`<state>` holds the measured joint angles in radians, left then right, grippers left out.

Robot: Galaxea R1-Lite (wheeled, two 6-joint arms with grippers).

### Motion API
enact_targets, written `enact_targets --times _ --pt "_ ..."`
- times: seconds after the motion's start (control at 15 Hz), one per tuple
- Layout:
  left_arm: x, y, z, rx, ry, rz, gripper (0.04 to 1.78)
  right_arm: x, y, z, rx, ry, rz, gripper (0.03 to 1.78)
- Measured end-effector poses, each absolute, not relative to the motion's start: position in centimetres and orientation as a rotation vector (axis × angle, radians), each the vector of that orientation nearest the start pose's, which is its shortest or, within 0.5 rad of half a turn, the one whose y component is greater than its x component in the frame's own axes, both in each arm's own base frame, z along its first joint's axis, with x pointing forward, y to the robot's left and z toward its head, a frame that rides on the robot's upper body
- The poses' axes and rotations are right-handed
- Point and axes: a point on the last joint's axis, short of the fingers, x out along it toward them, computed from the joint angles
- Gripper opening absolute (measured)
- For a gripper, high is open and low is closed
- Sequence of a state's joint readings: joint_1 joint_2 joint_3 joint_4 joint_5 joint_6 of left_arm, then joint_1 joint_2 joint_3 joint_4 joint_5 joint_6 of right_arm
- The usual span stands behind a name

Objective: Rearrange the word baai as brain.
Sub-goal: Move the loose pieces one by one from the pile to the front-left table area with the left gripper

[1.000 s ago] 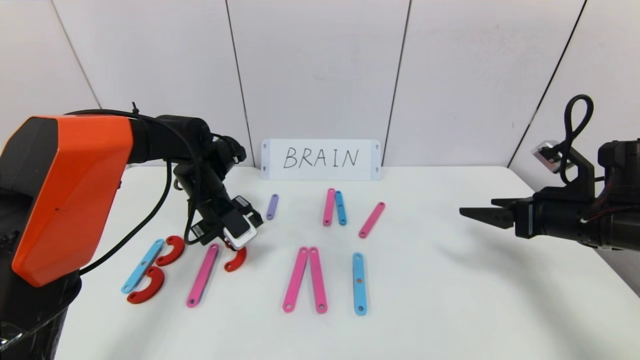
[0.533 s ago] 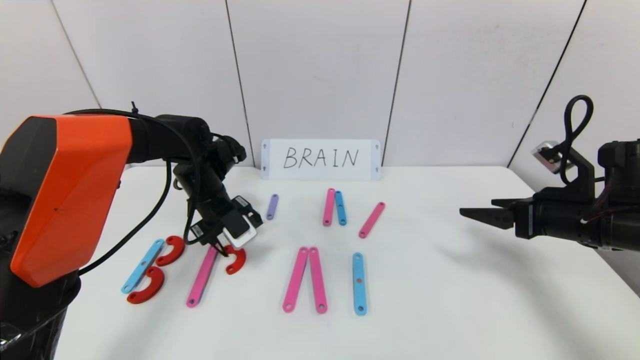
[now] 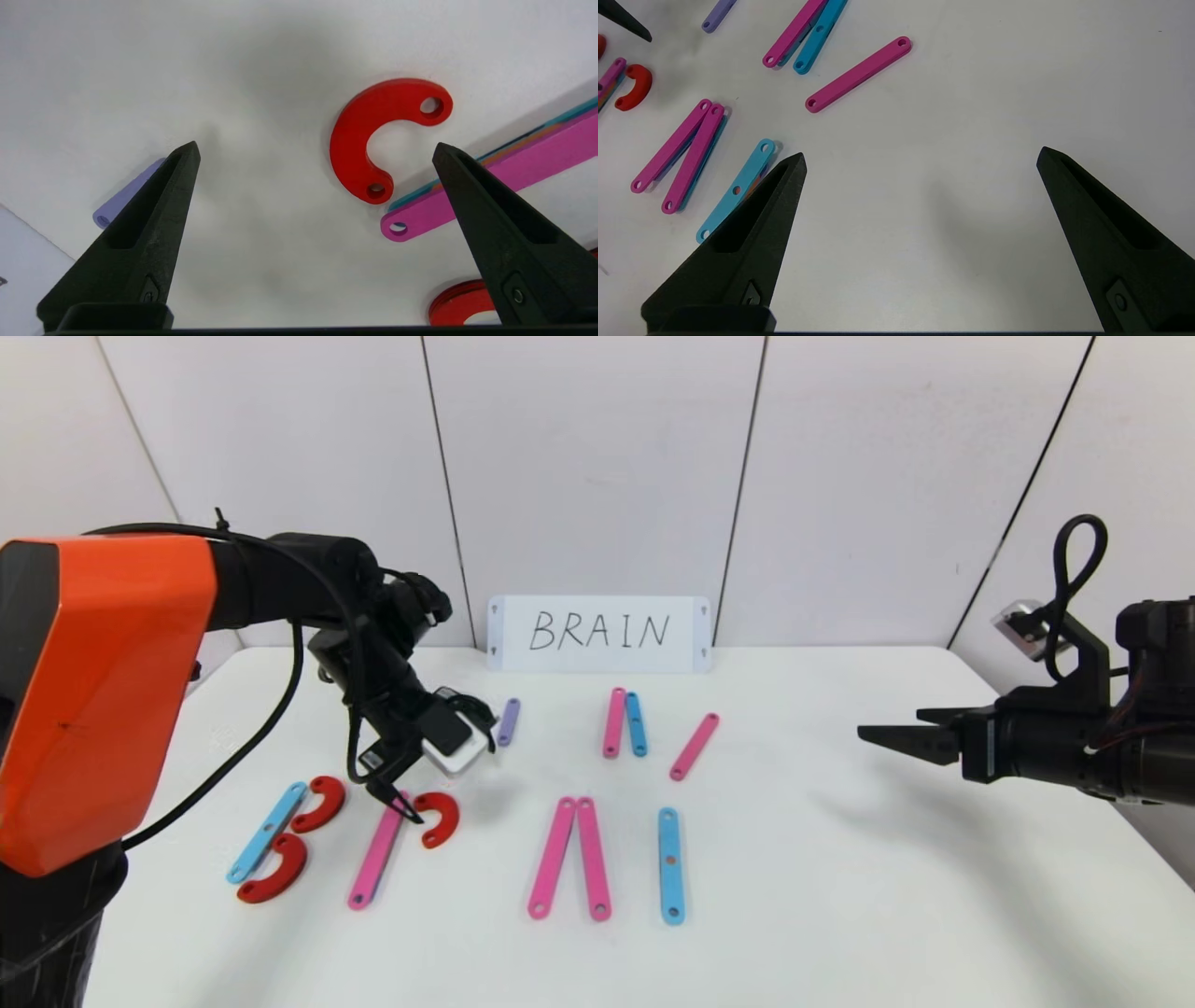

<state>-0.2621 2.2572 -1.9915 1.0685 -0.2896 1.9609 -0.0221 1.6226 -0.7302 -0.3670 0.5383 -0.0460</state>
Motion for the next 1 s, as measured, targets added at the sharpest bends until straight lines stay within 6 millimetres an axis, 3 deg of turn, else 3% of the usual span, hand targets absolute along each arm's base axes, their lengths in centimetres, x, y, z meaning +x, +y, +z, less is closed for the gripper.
enact_targets --times 0.4,0.6,1.0 --pt "37.2 -11.4 17.6 0.997 0.529 -1.533 1.74 27.3 -0.1 16.7 0.105 0.452 0.491 1.73" --pt "37.4 -11.6 18.1 0.835 0.594 -1.458 1.74 27.2 0.0 16.7 0.099 0.431 0.491 1.73" --pt "38.3 -15.6 18.5 0.542 0.805 -1.097 1.74 27.0 0.0 16.7 0.098 0.43 0.495 1.73"
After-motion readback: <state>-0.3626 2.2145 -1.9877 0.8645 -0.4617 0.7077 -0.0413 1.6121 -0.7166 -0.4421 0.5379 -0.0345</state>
